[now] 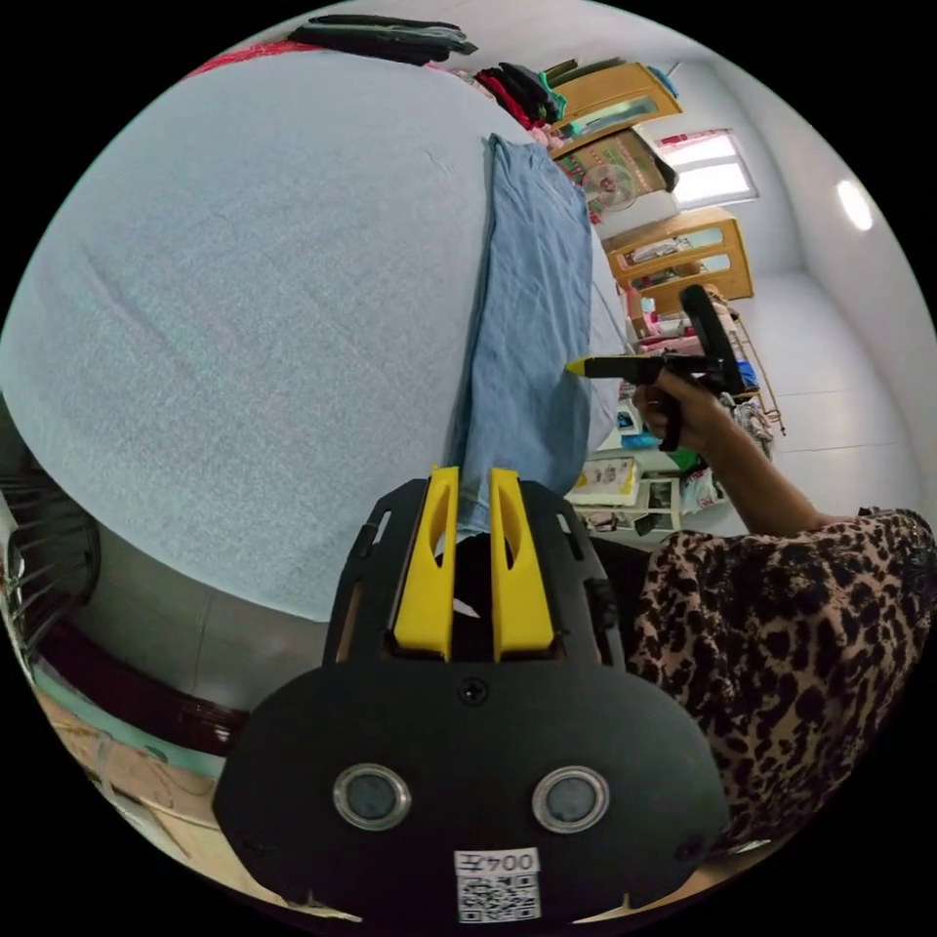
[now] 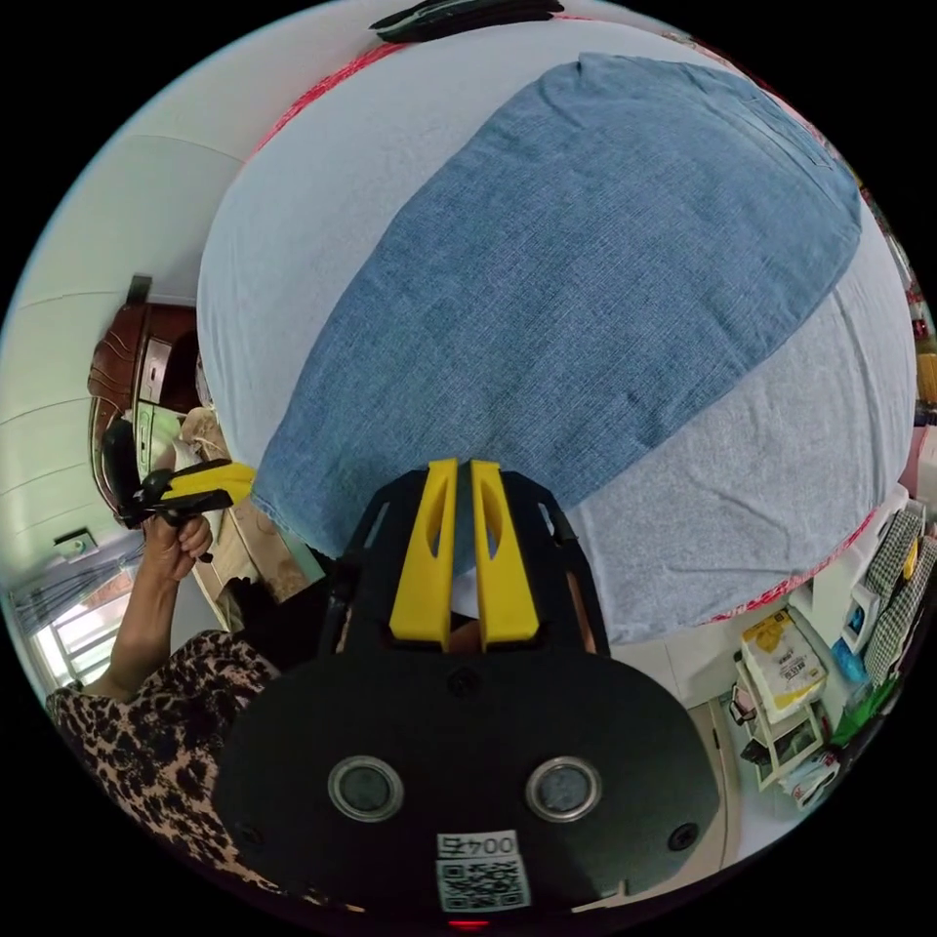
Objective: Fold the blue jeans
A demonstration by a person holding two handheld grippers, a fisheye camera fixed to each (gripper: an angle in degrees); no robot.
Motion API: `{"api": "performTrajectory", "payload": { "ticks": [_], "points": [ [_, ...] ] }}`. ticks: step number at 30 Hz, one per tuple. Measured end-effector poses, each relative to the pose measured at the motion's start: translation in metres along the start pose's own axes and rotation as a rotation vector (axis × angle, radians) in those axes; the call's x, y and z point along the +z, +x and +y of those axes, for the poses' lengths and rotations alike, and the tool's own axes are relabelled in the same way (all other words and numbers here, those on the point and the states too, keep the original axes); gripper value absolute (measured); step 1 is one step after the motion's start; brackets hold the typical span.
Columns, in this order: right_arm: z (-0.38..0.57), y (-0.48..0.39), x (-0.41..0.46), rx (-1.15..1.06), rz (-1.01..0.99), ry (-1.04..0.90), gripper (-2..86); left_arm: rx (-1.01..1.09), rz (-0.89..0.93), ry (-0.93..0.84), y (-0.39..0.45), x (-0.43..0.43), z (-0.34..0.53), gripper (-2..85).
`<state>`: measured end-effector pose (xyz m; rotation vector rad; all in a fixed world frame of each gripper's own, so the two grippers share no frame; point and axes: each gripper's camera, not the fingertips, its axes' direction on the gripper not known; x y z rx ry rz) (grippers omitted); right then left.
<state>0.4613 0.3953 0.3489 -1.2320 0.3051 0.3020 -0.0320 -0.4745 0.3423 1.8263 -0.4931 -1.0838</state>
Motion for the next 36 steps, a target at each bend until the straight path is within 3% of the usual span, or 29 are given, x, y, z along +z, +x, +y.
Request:
{"api": "performTrajectory", "payload": {
  "ticks": [5, 21, 26, 33, 36],
  "points": [
    [-0.002, -0.004, 0.0, 0.02, -0.048, -0.015, 2.2, 0.018, -0.129, -0.094, 0.013, 0.012, -0.015, 2.9],
    [0.013, -0.058, 0.005, 0.081, 0.043, 0.059, -0.7, 0.218, -0.143, -0.356, 0.019, 0.028, -0.058, 2.3],
    [0.011, -0.108, 0.011, 0.075, -0.131, 0.029, -0.8, 0.302, -0.069, -0.389, 0.01, 0.029, -0.064, 2.0],
    [0.014, -0.193, 0.047, 0.099, 0.189, -0.001, -0.8, 0.374, 0.023, -0.402, 0.002, 0.018, -0.067, 1.1],
    [0.01, -0.202, 0.051, 0.104, 0.227, -0.03, -0.8, 0.415, 0.028, -0.402, 0.002, 0.011, -0.065, 0.7]
  ]
}}
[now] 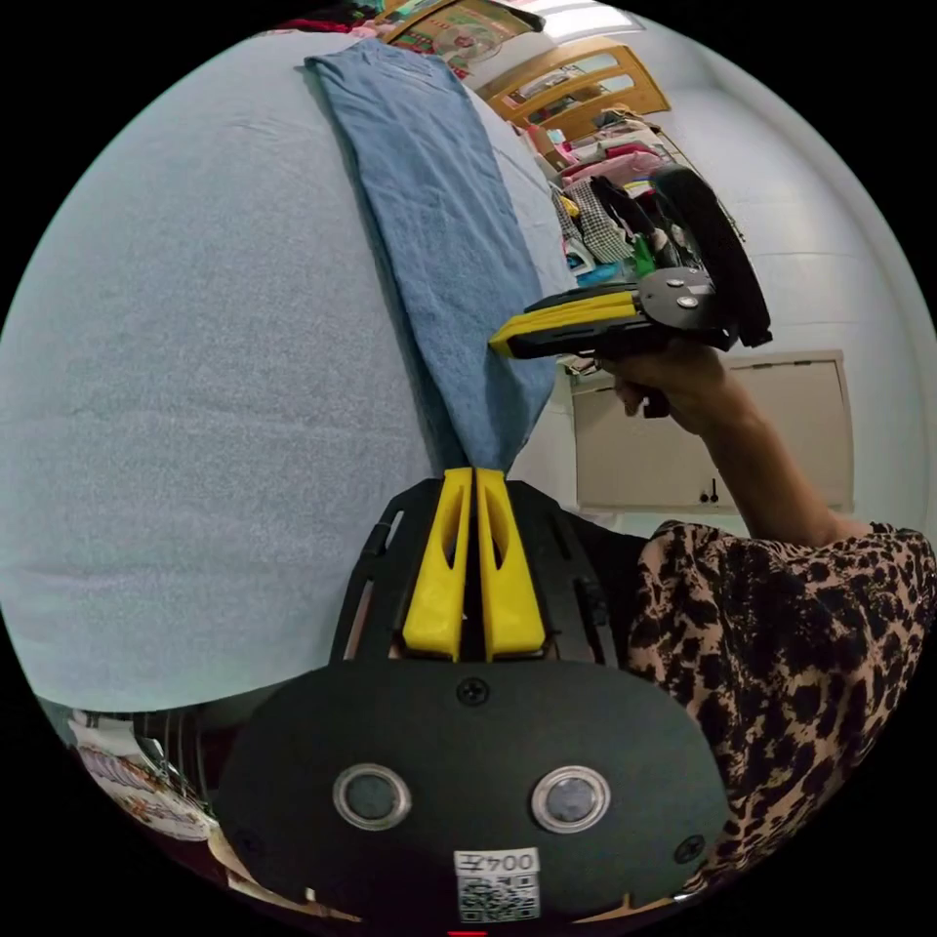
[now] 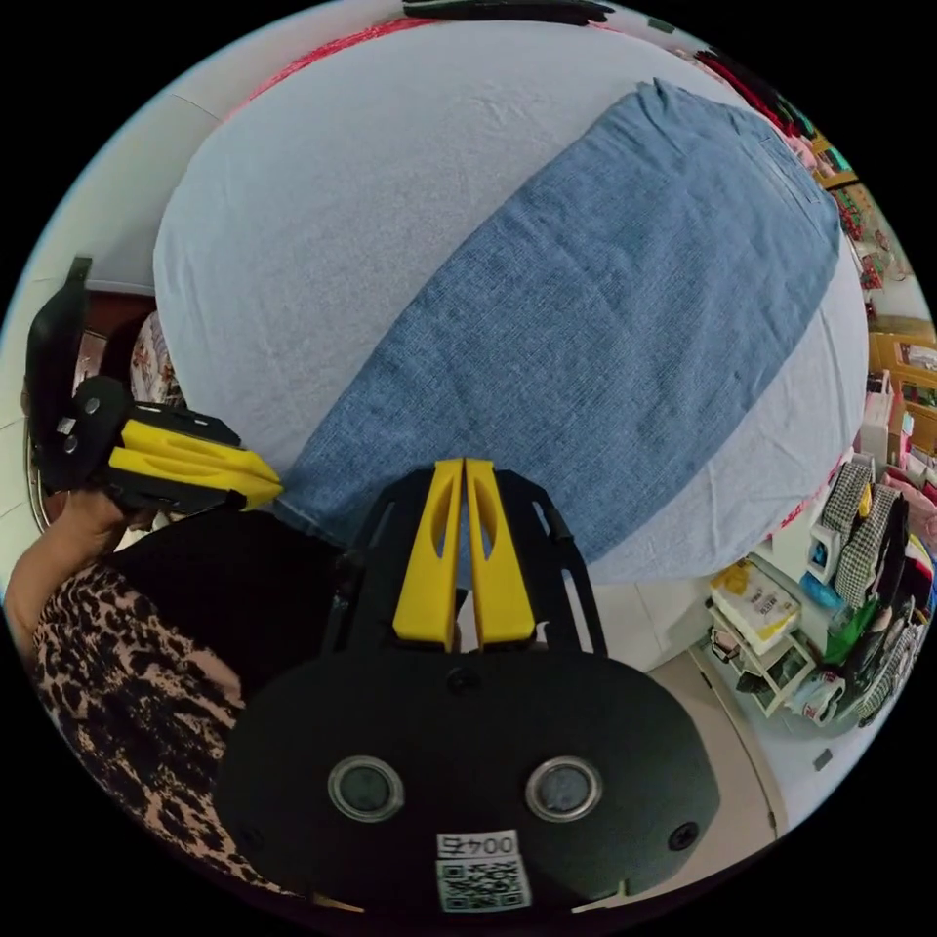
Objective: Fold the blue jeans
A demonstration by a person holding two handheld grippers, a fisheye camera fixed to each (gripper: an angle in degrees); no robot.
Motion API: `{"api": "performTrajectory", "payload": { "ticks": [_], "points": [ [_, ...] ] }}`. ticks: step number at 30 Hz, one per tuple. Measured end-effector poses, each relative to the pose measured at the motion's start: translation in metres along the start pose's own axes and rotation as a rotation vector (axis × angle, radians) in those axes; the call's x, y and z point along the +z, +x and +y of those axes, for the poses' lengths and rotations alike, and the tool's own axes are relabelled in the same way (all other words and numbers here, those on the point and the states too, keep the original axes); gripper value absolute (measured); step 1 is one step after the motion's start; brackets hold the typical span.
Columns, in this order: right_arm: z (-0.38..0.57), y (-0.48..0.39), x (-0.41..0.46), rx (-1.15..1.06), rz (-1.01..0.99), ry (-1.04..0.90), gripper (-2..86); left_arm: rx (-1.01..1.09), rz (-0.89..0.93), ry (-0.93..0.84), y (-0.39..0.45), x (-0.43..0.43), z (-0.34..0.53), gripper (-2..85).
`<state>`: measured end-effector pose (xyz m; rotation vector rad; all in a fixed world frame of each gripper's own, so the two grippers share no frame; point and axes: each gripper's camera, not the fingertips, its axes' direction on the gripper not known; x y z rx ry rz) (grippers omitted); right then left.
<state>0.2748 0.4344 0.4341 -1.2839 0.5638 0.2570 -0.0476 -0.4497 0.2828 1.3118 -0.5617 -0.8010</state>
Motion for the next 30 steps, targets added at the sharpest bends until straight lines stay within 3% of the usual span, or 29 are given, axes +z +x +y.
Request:
{"api": "performTrajectory", "payload": {
  "ticks": [9, 30],
  "points": [
    [0.005, 0.017, 0.008, -0.014, -0.142, -0.031, -0.7, 0.02, -0.06, -0.051, -0.003, -0.007, 0.007, 0.1],
    [0.064, 0.044, 0.039, 0.006, -0.185, 0.028, -0.6, -0.022, -0.016, -0.087, -0.019, 0.008, 0.001, 0.4]
  ]
}}
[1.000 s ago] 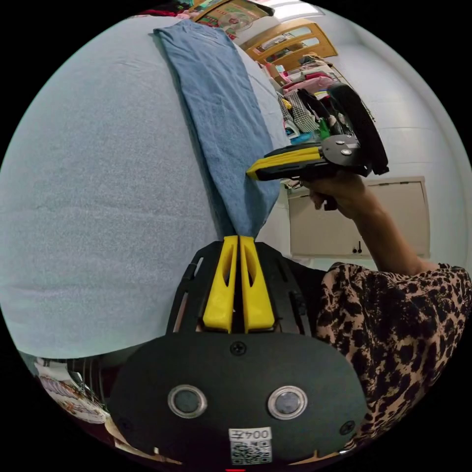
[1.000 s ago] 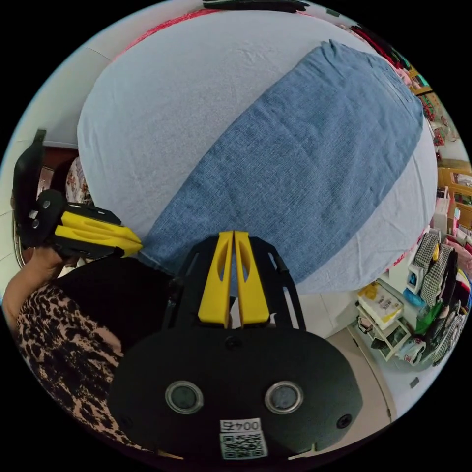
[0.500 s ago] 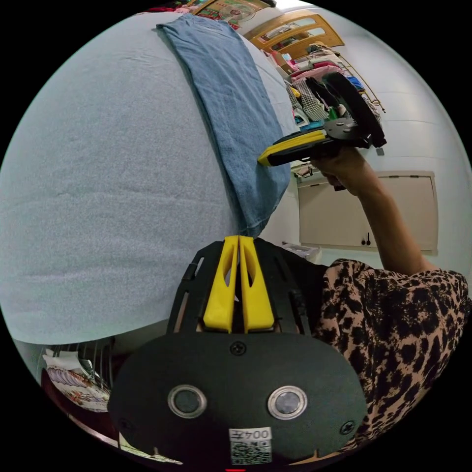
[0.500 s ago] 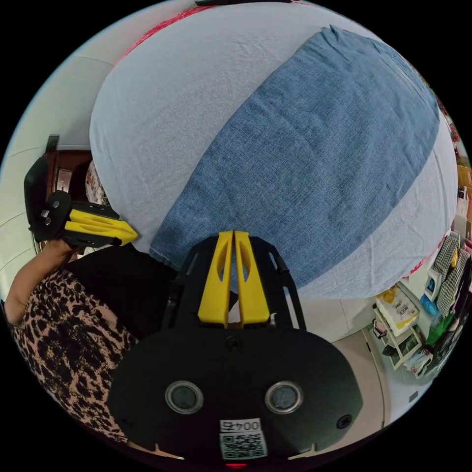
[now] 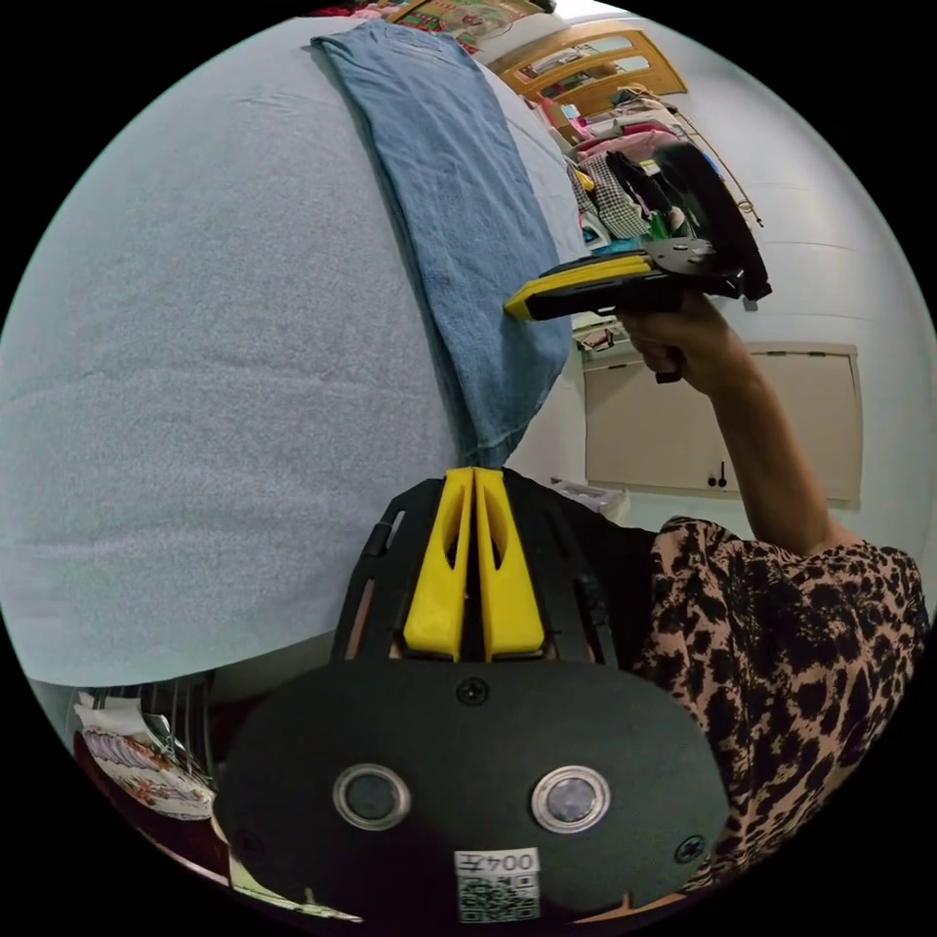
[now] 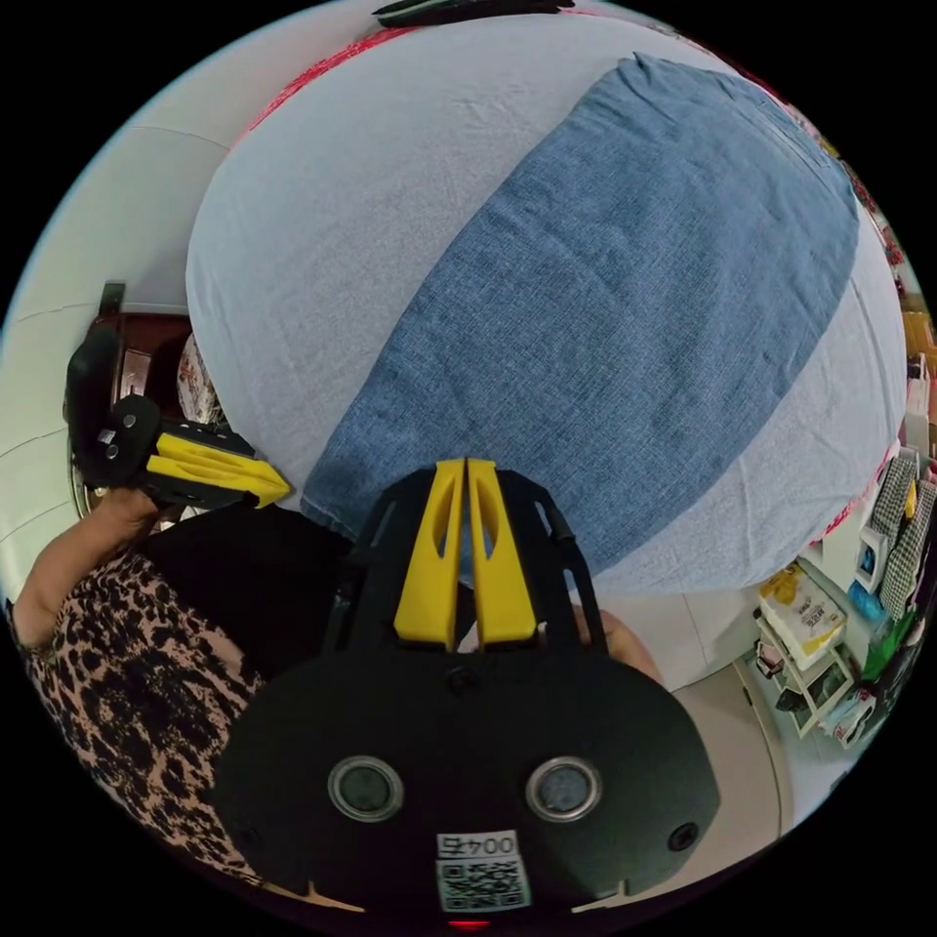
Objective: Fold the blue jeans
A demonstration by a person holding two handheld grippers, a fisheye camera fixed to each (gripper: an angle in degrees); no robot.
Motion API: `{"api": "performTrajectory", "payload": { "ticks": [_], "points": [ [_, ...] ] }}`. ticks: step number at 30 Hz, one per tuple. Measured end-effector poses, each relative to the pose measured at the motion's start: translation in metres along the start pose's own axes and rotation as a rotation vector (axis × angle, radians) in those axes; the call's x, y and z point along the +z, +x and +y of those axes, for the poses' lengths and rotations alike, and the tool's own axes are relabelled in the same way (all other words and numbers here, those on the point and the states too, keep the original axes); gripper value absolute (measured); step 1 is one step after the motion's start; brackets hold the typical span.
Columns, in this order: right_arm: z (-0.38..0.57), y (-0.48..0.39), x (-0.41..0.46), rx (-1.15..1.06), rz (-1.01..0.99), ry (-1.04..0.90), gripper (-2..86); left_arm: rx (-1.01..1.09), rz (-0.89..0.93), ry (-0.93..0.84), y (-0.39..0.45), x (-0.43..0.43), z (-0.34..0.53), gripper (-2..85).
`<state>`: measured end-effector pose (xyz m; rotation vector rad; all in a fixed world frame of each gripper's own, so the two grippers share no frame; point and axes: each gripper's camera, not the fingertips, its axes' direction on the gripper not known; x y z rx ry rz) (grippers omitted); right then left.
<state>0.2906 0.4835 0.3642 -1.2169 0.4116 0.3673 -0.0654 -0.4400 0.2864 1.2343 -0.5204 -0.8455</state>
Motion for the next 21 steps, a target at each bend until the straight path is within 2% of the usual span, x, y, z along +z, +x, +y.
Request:
{"api": "performTrajectory", "payload": {
  "ticks": [4, 14, 17, 19, 21],
  "points": [
    [0.023, 0.023, 0.007, 0.056, -0.085, 0.042, -0.6, -0.021, 0.065, 0.027, -0.011, -0.002, 0.003, 1.4],
    [0.089, 0.062, 0.026, 0.123, -0.153, 0.198, -0.4, -0.064, 0.204, 0.058, -0.038, -0.004, -0.01, 6.8],
    [0.12, 0.101, 0.036, 0.14, -0.385, 0.264, 0.4, -0.081, 0.252, 0.048, -0.046, 0.001, -0.016, 8.0],
    [0.166, 0.139, 0.038, 0.186, -0.589, 0.44, 2.6, -0.097, 0.279, 0.045, -0.052, 0.003, -0.017, 8.6],
    [0.207, 0.168, 0.041, 0.231, -0.675, 0.568, 4.9, -0.107, 0.305, 0.051, -0.057, 0.003, -0.018, 8.9]
  ]
}}
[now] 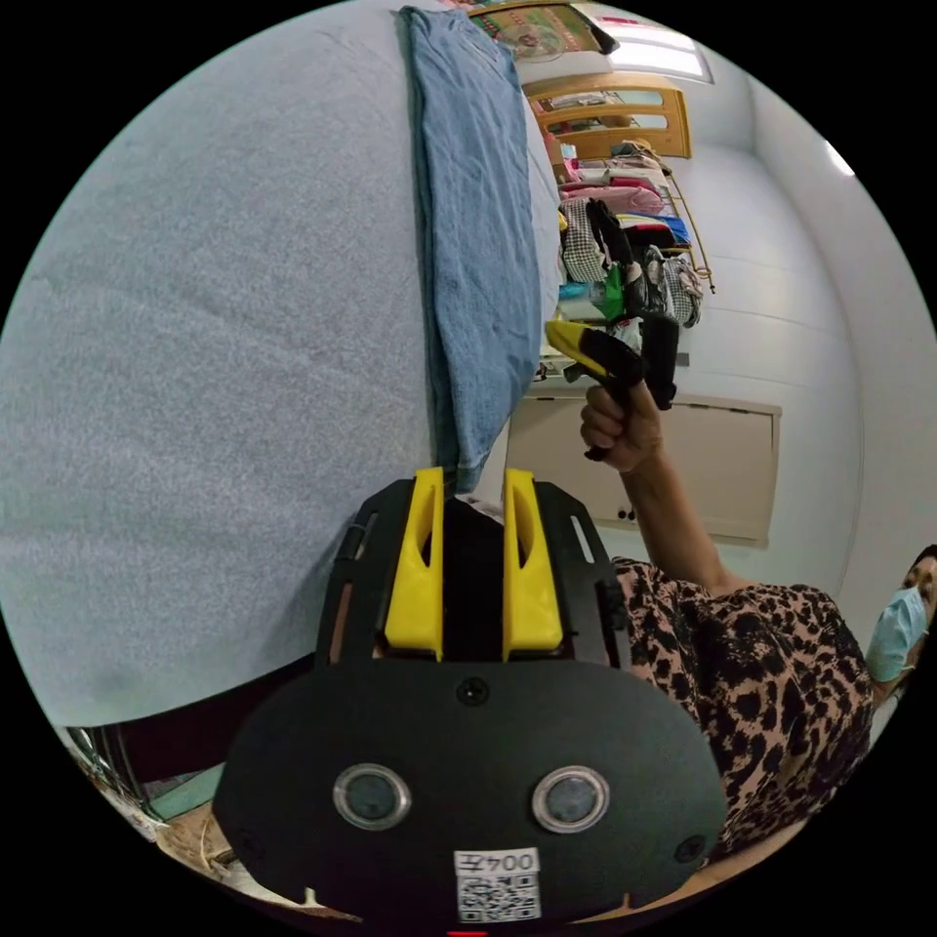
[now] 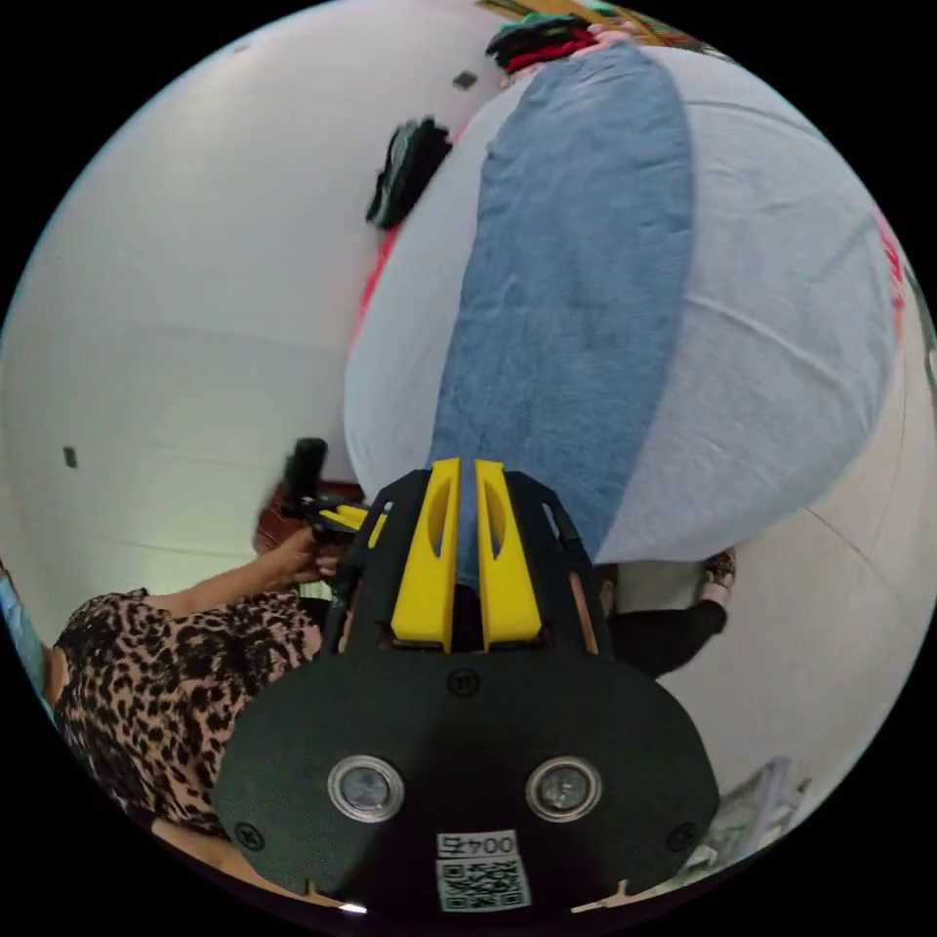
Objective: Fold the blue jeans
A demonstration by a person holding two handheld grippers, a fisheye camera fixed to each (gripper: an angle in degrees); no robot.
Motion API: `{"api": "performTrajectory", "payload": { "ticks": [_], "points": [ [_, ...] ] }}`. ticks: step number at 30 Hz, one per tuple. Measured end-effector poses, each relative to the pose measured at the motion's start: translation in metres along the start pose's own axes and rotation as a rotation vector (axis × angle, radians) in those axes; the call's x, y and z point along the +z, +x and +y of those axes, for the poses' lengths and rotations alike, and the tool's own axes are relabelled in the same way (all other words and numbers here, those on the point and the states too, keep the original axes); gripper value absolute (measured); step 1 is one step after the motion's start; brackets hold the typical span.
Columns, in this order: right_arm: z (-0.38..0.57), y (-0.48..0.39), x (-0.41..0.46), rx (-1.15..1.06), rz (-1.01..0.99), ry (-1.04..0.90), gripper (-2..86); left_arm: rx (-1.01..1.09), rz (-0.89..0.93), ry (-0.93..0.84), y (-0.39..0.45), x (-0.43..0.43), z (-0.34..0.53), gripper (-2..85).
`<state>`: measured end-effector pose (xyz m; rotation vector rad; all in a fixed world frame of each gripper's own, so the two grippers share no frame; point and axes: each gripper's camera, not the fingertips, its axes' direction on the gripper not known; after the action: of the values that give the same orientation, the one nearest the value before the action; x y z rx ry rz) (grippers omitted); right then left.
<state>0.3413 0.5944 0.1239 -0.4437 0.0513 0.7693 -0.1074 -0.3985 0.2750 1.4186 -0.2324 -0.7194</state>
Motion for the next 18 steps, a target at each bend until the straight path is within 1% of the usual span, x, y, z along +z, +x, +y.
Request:
{"api": "performTrajectory", "payload": {
  "ticks": [1, 4, 8, 12, 18],
  "points": [
    [0.017, 0.017, -0.022, 0.018, -0.033, 0.071, 5.3, -0.011, 0.009, -0.001, -0.004, -0.001, -0.002, 9.0],
    [0.051, 0.059, -0.059, 0.071, -0.074, 0.179, 6.8, -0.036, 0.029, -0.006, -0.011, -0.002, -0.009, 8.7],
    [0.071, 0.1, -0.073, 0.129, -0.163, 0.249, 8.1, -0.058, 0.033, -0.027, -0.017, -0.003, -0.02, 8.2],
    [0.066, 0.12, -0.072, 0.125, -0.171, 0.23, 8.6, -0.086, 0.073, 0.012, -0.023, -0.01, -0.024, 8.8],
    [0.051, 0.13, -0.068, 0.104, -0.079, 0.11, 8.6, -0.062, 0.056, -0.035, -0.021, -0.007, -0.039, 9.0]
  ]
}}
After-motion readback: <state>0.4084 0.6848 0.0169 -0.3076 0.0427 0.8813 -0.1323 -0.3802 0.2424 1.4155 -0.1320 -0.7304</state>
